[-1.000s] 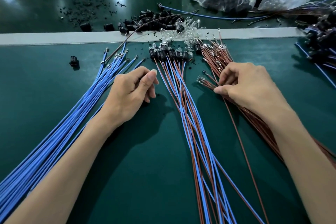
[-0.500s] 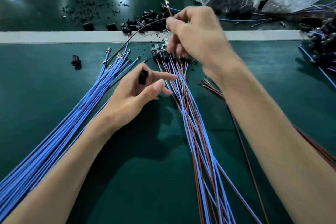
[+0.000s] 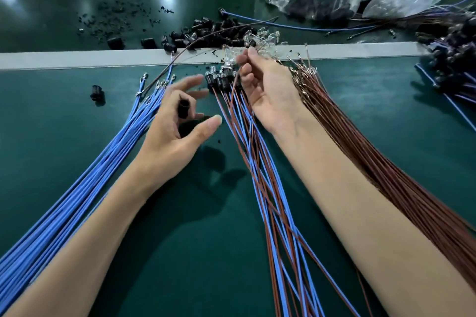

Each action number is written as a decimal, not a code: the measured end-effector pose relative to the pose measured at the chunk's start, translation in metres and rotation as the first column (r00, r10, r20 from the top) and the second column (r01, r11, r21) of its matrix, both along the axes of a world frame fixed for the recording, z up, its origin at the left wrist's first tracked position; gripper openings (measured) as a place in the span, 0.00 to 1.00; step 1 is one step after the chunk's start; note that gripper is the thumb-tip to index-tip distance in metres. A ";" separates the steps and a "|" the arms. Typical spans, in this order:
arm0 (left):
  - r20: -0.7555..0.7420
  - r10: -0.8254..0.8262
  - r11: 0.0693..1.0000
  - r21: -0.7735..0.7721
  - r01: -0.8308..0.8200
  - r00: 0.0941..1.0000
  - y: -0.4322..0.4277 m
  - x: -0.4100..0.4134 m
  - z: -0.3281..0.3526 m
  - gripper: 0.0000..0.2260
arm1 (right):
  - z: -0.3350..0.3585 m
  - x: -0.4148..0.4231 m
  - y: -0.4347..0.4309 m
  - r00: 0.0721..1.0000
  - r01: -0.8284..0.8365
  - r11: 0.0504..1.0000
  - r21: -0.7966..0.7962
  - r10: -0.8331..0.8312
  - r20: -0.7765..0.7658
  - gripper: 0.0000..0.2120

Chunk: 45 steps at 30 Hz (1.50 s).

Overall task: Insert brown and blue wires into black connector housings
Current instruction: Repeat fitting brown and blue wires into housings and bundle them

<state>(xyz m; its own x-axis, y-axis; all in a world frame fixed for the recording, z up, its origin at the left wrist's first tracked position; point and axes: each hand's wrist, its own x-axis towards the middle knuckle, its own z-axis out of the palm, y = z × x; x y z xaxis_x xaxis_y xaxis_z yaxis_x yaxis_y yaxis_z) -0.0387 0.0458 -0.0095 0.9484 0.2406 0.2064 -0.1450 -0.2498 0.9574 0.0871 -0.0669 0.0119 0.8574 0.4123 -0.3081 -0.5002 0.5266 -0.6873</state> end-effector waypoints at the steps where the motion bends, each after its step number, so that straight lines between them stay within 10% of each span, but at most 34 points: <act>1: -0.014 -0.078 0.996 -0.039 0.078 0.997 0.000 -0.001 0.001 0.13 | 0.001 -0.001 0.001 1.000 -0.007 0.999 0.042 0.007 0.002 0.03; 13: 0.074 -0.093 0.932 -0.345 0.113 0.993 0.012 -0.001 -0.003 0.13 | 0.011 0.006 -0.001 0.946 0.296 0.946 0.132 -0.309 0.094 0.07; 21: -0.004 -0.121 0.983 -0.138 0.120 0.993 0.011 -0.003 -0.004 0.13 | 0.015 0.032 -0.031 0.878 0.472 0.872 0.131 -0.478 0.017 0.08; 26: 0.031 -0.106 0.985 -0.132 0.109 0.994 0.007 0.000 -0.002 0.13 | 0.015 0.012 -0.024 0.947 -0.139 0.988 -0.066 0.152 0.283 0.12; 30: 0.043 -0.045 0.976 -0.212 0.053 0.998 0.004 0.001 0.001 0.11 | 0.016 -0.006 -0.010 0.534 -0.351 0.716 -0.603 0.682 0.500 0.09; 32: 0.033 -0.029 0.980 -0.195 0.035 0.999 0.003 0.000 0.002 0.11 | 0.014 -0.009 -0.007 0.465 -0.284 0.660 -0.696 0.729 0.502 0.12; 38: 0.017 -0.029 0.985 -0.167 0.032 0.999 0.004 -0.001 0.000 0.11 | 0.020 -0.003 -0.009 0.719 -0.205 0.867 -0.455 0.449 0.530 0.12; 45: -0.013 -0.033 0.991 -0.129 0.031 0.999 0.003 -0.001 -0.001 0.12 | 0.019 -0.011 -0.010 0.484 -0.289 0.697 -0.656 0.698 0.528 0.04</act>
<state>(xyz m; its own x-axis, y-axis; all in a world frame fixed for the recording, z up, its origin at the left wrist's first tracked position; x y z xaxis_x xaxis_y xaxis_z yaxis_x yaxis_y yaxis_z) -0.0398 0.0488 -0.0109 0.9587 0.2341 0.1617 -0.1367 -0.1195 0.9834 0.0758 -0.0769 0.0312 0.5507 0.8345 0.0157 0.1732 -0.0959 -0.9802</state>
